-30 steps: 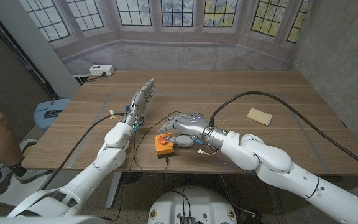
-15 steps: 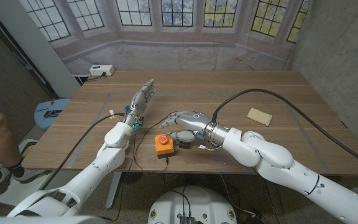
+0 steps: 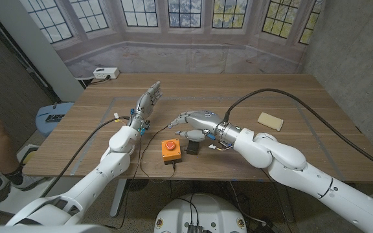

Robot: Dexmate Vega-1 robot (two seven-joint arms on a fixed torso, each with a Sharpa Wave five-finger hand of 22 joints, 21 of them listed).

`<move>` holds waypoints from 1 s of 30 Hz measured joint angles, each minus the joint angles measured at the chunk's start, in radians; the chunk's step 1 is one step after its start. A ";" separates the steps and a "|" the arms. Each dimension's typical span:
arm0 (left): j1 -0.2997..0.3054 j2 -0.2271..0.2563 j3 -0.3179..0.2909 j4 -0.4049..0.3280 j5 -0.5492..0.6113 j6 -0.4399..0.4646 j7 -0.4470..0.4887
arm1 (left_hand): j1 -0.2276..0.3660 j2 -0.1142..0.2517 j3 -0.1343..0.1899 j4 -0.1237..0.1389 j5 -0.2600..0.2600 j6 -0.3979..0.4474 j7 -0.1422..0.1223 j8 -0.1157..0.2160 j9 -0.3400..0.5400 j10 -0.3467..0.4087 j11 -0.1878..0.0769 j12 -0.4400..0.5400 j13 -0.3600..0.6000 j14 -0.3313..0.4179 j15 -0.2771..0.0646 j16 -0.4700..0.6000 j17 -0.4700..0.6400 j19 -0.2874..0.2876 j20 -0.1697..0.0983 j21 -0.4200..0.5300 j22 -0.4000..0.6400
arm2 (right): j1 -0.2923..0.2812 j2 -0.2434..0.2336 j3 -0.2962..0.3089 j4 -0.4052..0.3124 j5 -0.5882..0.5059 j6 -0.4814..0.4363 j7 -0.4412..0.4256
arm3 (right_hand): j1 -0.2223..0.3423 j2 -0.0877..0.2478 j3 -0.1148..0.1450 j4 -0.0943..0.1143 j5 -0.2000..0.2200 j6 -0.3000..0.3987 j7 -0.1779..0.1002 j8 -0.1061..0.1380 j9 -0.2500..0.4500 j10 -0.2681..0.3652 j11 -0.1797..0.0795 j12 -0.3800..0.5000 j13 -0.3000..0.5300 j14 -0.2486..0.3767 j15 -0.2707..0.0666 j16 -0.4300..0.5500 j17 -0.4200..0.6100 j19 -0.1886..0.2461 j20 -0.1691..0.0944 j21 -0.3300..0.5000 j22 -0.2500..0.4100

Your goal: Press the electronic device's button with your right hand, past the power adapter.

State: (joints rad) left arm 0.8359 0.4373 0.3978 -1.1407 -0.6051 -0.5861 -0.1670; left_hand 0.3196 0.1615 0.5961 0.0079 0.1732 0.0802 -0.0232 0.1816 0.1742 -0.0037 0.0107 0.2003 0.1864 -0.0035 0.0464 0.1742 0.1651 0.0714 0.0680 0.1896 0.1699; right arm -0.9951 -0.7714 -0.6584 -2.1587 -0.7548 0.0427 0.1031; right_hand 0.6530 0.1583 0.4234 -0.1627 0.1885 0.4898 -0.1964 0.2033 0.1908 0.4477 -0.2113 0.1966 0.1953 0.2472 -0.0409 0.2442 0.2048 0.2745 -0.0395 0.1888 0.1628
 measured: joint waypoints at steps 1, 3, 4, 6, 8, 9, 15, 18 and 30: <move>0.000 0.001 0.000 -0.002 0.000 0.003 0.002 | 0.000 0.000 0.000 0.000 0.000 0.000 0.000 0.000 0.000 0.000 0.000 0.000 0.000 0.000 0.000 0.000 0.000 0.000 0.000 0.000 0.000 | 0.001 0.001 0.001 0.000 0.005 -0.002 0.001 | 0.000 0.000 0.000 0.000 0.000 0.000 0.000 0.000 0.000 0.000 0.000 0.000 0.000 0.000 0.000 0.000 0.000 0.000 0.000 0.000 0.000; 0.000 0.003 -0.001 -0.006 0.000 0.007 0.003 | 0.000 0.000 0.000 0.000 0.000 0.000 0.000 0.000 0.000 0.000 0.000 0.000 0.000 0.000 0.000 0.000 0.000 0.000 0.000 0.000 0.000 | 0.004 0.002 0.003 0.000 0.013 -0.006 0.004 | 0.000 0.000 0.000 0.000 0.000 0.000 0.000 0.000 0.000 0.000 0.000 0.000 0.000 0.000 0.000 0.000 -0.003 0.000 0.000 0.000 0.000; 0.000 0.004 -0.002 -0.008 -0.001 0.011 0.004 | 0.000 0.000 0.000 0.000 0.000 0.000 0.000 0.000 0.000 0.001 -0.001 0.000 0.000 0.000 0.000 0.000 0.000 0.000 0.000 0.000 0.000 | 0.005 0.003 0.004 0.000 0.018 -0.008 0.005 | 0.000 0.000 0.000 0.000 0.000 0.000 0.000 0.000 0.000 0.000 0.000 0.000 0.000 0.000 0.000 0.000 -0.005 0.004 0.003 0.000 0.000; 0.000 0.005 -0.002 -0.011 -0.003 0.015 0.005 | 0.000 0.000 0.000 0.000 0.000 0.000 0.000 0.000 0.000 0.006 -0.006 0.000 0.000 0.000 0.000 0.000 0.000 0.000 0.000 0.000 0.000 | 0.008 0.004 0.006 0.000 0.031 -0.013 0.008 | 0.004 -0.004 0.000 0.000 0.000 0.005 0.005 0.000 0.000 0.000 0.000 0.000 0.000 0.000 0.000 0.000 -0.005 0.009 -0.002 0.000 0.000; -0.001 0.006 -0.003 -0.014 -0.004 0.018 0.005 | 0.000 0.000 0.000 0.000 0.000 0.000 0.000 0.000 0.000 0.006 -0.006 0.000 0.000 0.000 0.000 0.000 0.000 0.000 0.000 0.000 0.000 | 0.009 0.005 0.008 0.001 0.041 -0.016 0.009 | 0.004 -0.004 0.000 0.000 0.000 0.005 0.005 0.000 0.000 0.001 0.001 0.000 0.000 0.000 0.000 0.000 -0.005 0.009 -0.002 0.000 0.000; -0.002 0.007 -0.003 -0.015 -0.004 0.020 0.005 | 0.000 0.000 0.000 0.000 0.000 0.000 0.000 0.000 0.000 0.006 -0.006 0.000 0.000 0.000 0.000 0.000 0.000 0.000 0.000 0.000 0.000 | 0.011 0.005 0.009 0.002 0.047 -0.017 0.009 | 0.004 -0.004 0.000 0.000 0.000 0.005 0.005 0.000 0.000 0.004 0.004 0.000 0.000 0.004 0.004 0.000 -0.005 0.009 -0.002 0.000 0.000; -0.004 0.012 -0.005 -0.027 -0.005 0.029 0.008 | 0.000 0.000 0.000 0.000 0.000 0.000 0.000 0.000 0.000 0.006 -0.006 0.000 0.000 0.000 0.000 0.000 0.000 0.000 0.000 0.000 0.000 | 0.018 0.007 0.013 0.005 0.077 -0.025 0.012 | 0.004 -0.004 -0.001 0.001 0.000 0.009 0.009 0.000 0.000 0.005 0.005 0.000 0.000 0.011 0.000 0.004 -0.005 0.009 -0.002 0.000 0.001; -0.004 0.014 -0.006 -0.033 -0.006 0.036 0.011 | 0.000 0.000 0.001 -0.001 0.000 0.000 0.000 0.000 0.000 0.006 -0.006 0.000 0.000 0.000 0.000 0.000 0.000 0.000 0.000 0.000 0.000 | 0.026 0.009 0.015 0.012 0.097 -0.029 0.013 | 0.004 -0.004 -0.003 0.003 0.000 0.011 0.011 0.000 0.000 0.009 0.002 0.000 0.000 0.011 0.000 0.004 -0.005 0.019 -0.001 0.000 0.003; 0.000 0.025 -0.010 -0.062 -0.004 0.059 0.037 | 0.000 0.000 0.003 -0.003 0.000 0.000 0.000 0.000 0.000 0.006 -0.005 0.000 0.000 0.000 0.000 0.000 0.000 0.000 0.000 0.000 0.000 | 0.063 0.016 0.019 0.054 0.168 -0.017 0.010 | 0.004 -0.004 -0.003 0.003 0.000 0.014 0.014 0.000 0.000 0.016 0.009 0.000 0.000 0.020 0.002 0.008 -0.005 0.027 -0.002 0.004 0.003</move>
State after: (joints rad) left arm 0.8357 0.4621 0.3879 -1.2031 -0.6087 -0.5275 -0.1302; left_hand 0.3196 0.1615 0.5988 0.0054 0.1732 0.0803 -0.0232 0.1816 0.1742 0.0018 0.0052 0.2003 0.1864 -0.0035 0.0464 0.1742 0.1651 0.0714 0.0679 0.1896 0.1699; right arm -0.9323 -0.7555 -0.6395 -2.1043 -0.5867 0.0260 0.1128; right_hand 0.6569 0.1544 0.4207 -0.1598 0.1885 0.5042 -0.1821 0.2034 0.1909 0.4639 -0.2023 0.1966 0.1953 0.2669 -0.0394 0.2518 0.1999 0.3013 -0.0411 0.1926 0.1656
